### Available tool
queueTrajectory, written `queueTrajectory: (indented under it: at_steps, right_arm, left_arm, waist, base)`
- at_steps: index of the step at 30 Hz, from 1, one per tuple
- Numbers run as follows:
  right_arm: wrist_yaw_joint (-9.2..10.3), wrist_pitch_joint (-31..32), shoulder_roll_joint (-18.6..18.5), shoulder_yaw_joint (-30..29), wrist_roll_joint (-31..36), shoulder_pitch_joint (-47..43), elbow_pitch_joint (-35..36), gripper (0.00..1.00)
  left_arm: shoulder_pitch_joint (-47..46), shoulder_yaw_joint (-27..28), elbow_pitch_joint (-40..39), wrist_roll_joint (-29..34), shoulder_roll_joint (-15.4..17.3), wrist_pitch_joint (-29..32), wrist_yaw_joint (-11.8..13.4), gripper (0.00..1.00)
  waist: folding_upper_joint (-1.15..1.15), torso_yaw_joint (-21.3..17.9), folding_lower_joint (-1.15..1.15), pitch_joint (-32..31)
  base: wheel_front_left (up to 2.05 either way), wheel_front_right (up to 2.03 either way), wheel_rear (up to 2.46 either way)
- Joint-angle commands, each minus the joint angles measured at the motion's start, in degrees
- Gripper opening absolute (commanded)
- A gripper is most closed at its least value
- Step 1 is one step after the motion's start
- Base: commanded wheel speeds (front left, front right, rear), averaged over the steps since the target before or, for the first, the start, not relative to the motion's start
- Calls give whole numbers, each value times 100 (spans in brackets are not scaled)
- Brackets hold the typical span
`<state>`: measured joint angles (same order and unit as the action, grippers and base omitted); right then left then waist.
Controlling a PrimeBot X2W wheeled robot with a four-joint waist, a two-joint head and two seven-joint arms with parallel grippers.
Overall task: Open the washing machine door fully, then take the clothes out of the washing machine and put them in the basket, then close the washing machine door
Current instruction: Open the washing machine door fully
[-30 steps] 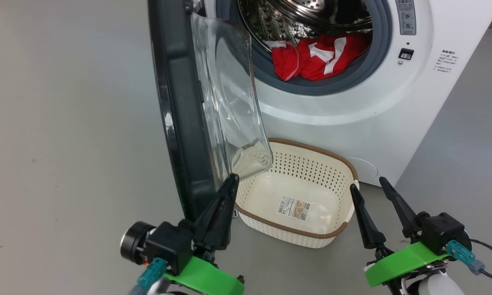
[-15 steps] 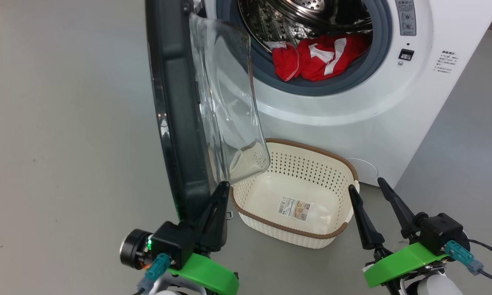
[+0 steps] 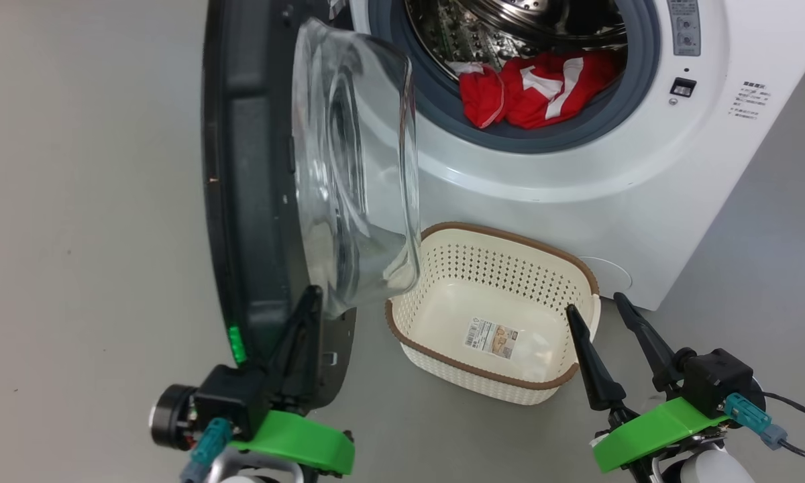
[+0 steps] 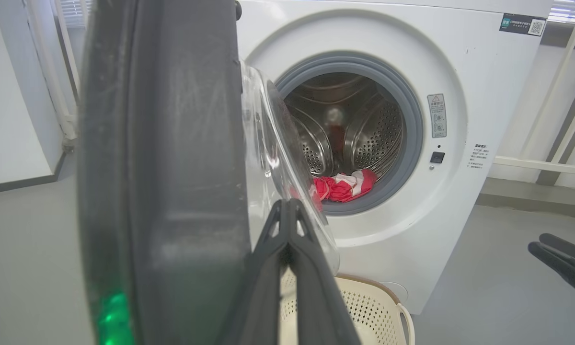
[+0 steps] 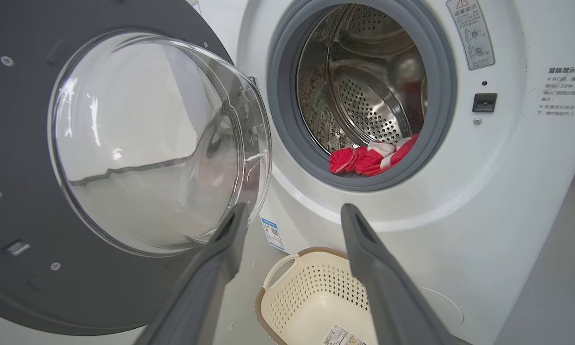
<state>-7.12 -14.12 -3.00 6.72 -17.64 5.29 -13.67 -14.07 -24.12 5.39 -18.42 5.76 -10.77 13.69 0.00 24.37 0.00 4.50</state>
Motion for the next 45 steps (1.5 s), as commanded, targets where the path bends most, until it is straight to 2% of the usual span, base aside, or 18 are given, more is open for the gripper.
queueTrajectory:
  at_steps: [1, 15, 33, 45]
  right_arm:
    - [-36, -7, 13, 164, -49, 146, 160, 100]
    - [-36, 112, 13, 112, -92, 200, 222, 100]
    - [-36, 384, 13, -29, 173, 219, 497, 100]
    - [-36, 558, 13, -11, 314, 212, 694, 100]
  left_arm:
    - [-25, 331, -135, -42, 190, -51, 111, 0]
    - [58, 708, -193, -163, 447, -133, 282, 0]
    - [-194, 1287, 203, -336, 664, -274, 526, 0]
    - [-569, 1491, 725, -359, 780, -341, 564, 0]
  waist:
    - [0, 33, 0, 15]
    - [0, 222, 0, 96]
    - [0, 193, 0, 318]
    - [0, 217, 0, 425]
  base:
    - [0, 0, 0]
    - [0, 0, 0]
    - [0, 0, 0]
    - [0, 0, 0]
